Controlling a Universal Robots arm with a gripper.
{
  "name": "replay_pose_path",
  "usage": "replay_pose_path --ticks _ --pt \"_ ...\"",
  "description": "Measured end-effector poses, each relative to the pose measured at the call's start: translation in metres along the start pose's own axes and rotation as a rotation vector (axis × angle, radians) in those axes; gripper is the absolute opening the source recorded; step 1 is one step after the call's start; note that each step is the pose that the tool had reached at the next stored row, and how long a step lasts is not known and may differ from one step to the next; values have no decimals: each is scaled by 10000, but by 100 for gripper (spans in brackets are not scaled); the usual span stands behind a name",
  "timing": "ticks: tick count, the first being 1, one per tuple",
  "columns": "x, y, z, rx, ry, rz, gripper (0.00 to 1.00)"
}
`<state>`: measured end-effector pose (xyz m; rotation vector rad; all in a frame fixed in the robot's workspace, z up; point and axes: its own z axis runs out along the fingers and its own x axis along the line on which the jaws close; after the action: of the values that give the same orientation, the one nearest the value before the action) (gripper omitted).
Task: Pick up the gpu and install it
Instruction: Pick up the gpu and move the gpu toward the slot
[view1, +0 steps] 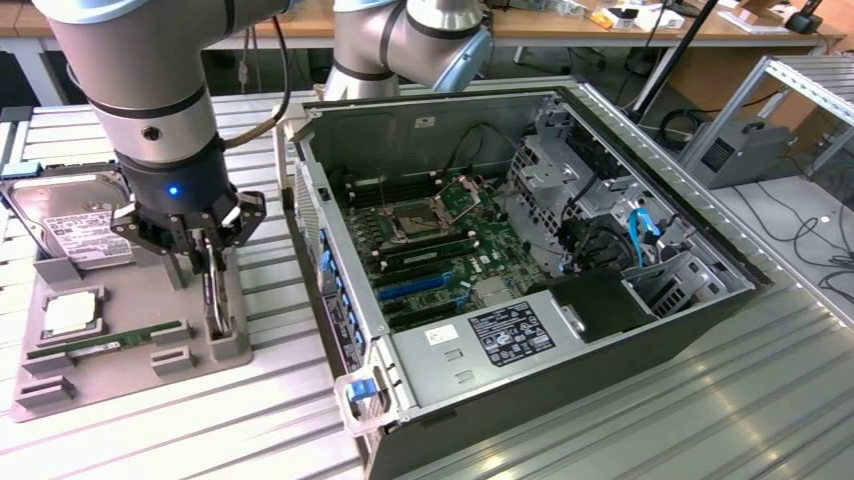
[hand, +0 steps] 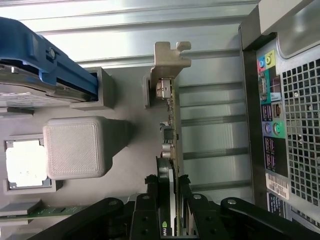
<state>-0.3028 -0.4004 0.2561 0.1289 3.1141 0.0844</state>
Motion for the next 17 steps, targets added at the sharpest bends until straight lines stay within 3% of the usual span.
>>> replay_pose_path --ticks 17 --pt "-2 6 -101 -81 7 2 27"
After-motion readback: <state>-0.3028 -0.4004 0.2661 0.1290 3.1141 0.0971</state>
